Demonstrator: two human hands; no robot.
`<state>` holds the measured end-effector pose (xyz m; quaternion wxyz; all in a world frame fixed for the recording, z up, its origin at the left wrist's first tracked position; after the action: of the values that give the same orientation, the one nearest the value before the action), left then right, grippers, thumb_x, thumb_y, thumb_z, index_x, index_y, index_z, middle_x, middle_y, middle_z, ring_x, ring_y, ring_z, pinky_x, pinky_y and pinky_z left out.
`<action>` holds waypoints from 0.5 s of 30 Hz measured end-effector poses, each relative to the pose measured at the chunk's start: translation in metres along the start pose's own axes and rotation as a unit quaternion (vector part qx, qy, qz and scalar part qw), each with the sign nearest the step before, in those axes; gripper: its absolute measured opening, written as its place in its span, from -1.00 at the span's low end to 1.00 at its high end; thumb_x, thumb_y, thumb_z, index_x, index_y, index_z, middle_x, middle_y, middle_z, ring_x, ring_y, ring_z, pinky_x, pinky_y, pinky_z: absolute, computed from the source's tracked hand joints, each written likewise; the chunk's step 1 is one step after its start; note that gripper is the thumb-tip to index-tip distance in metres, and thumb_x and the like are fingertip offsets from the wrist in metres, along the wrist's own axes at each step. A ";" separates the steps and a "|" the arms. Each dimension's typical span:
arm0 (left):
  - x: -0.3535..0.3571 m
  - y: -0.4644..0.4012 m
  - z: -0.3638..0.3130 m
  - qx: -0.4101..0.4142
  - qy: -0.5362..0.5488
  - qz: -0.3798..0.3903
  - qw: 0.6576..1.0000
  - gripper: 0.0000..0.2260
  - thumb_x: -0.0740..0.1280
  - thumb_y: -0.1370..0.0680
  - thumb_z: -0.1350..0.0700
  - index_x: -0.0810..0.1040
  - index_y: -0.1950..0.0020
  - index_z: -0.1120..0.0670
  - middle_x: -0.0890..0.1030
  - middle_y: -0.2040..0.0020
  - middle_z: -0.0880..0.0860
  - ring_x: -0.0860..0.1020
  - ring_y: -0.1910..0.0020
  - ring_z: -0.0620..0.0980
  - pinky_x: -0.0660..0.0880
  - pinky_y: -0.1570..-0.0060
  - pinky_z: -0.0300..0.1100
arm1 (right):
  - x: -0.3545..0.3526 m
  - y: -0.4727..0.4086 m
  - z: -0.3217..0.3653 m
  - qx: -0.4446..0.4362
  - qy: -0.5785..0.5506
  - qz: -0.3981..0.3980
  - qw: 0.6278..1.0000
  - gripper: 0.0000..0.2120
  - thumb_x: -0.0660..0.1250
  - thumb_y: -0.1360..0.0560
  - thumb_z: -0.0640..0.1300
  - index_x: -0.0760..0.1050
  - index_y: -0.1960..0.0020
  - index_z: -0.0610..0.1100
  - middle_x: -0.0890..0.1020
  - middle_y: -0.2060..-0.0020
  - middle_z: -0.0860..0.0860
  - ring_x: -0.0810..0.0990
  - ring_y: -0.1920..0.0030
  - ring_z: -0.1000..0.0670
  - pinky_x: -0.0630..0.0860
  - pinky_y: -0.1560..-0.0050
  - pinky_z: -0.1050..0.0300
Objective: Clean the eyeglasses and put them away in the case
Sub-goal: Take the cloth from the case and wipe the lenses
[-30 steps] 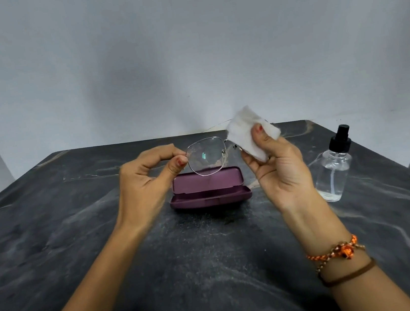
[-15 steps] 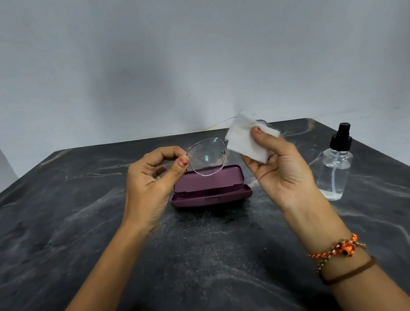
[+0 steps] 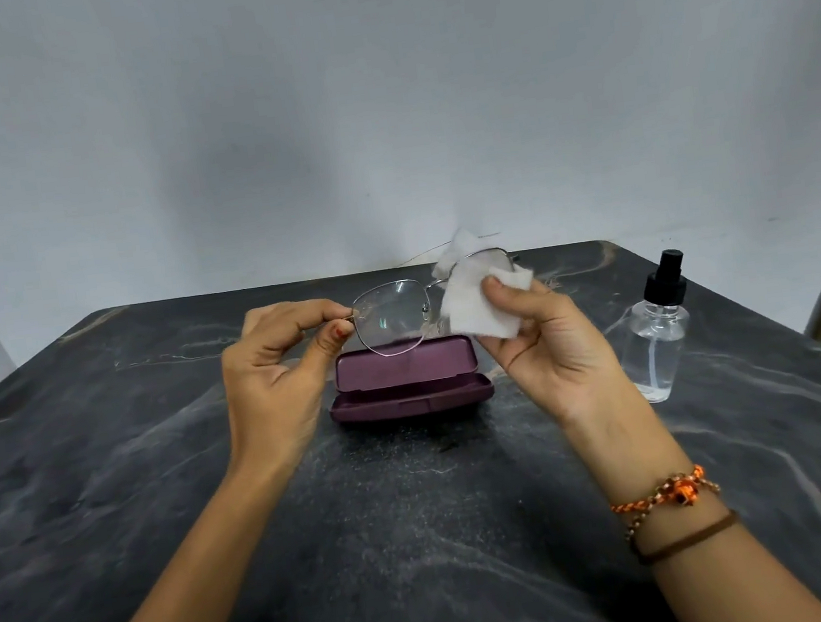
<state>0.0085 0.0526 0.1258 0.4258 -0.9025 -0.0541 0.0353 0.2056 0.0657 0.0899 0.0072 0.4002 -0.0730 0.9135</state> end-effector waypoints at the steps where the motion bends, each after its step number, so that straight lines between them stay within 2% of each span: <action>1: 0.000 0.001 -0.002 0.019 -0.004 -0.005 1.000 -0.82 0.38 -0.35 0.10 0.63 0.19 -0.21 0.61 0.23 -0.31 0.50 0.06 -0.08 0.51 -0.01 0.05 | -0.001 0.000 0.001 -0.003 -0.020 -0.006 1.000 -0.88 0.31 -0.32 -0.33 0.52 0.15 -0.22 0.70 0.37 -0.04 0.69 0.32 0.03 0.63 0.26 0.17; 4: 0.005 0.004 -0.006 0.062 -0.020 0.004 0.998 -0.87 0.40 -0.36 0.11 0.60 0.12 -0.03 0.61 0.23 -0.32 0.48 0.10 -0.05 0.47 0.07 -0.16 | -0.005 0.000 0.002 -0.023 -0.035 -0.017 0.999 -0.87 0.34 -0.34 -0.21 0.53 0.12 -0.21 0.71 0.32 -0.05 0.69 0.30 0.02 0.64 0.23 0.18; 7: 0.006 0.006 -0.007 0.086 -0.025 0.006 0.996 -0.84 0.41 -0.34 0.09 0.62 0.11 0.06 0.61 0.23 -0.33 0.47 0.13 0.00 0.45 0.09 -0.29 | -0.007 -0.001 0.000 -0.026 -0.007 -0.022 0.999 -0.89 0.32 -0.35 -0.31 0.54 0.14 -0.18 0.70 0.35 -0.01 0.68 0.29 0.06 0.62 0.23 0.23; 11: -0.005 0.003 -0.007 0.116 -0.032 -0.019 0.993 -0.81 0.43 -0.36 0.15 0.56 0.05 0.08 0.60 0.21 -0.36 0.49 0.15 -0.12 0.46 0.11 -0.28 | -0.001 -0.001 -0.006 0.007 0.023 0.023 0.999 -0.71 0.33 -0.19 -0.35 0.53 0.09 -0.22 0.71 0.29 -0.03 0.69 0.23 0.04 0.62 0.16 0.19; 15: -0.012 0.001 -0.011 0.152 -0.033 -0.033 0.987 -0.82 0.38 -0.41 0.06 0.56 0.06 0.13 0.60 0.19 -0.35 0.49 0.17 -0.18 0.43 0.13 -0.31 | -0.005 -0.002 -0.005 0.017 0.076 0.003 0.997 -0.74 0.36 -0.15 -0.30 0.56 0.16 -0.22 0.71 0.36 -0.03 0.69 0.30 0.05 0.63 0.28 0.22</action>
<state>-0.0020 0.0419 0.1326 0.5569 -0.8234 -0.0920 0.0590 0.2057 0.0685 0.0829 0.0033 0.3291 -0.0575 0.9425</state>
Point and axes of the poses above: each hand's wrist, its own y-axis away from the middle knuckle, its own x-axis out of the palm, z = x × y, the point moved 9 cm from there along -y, towards the middle knuckle
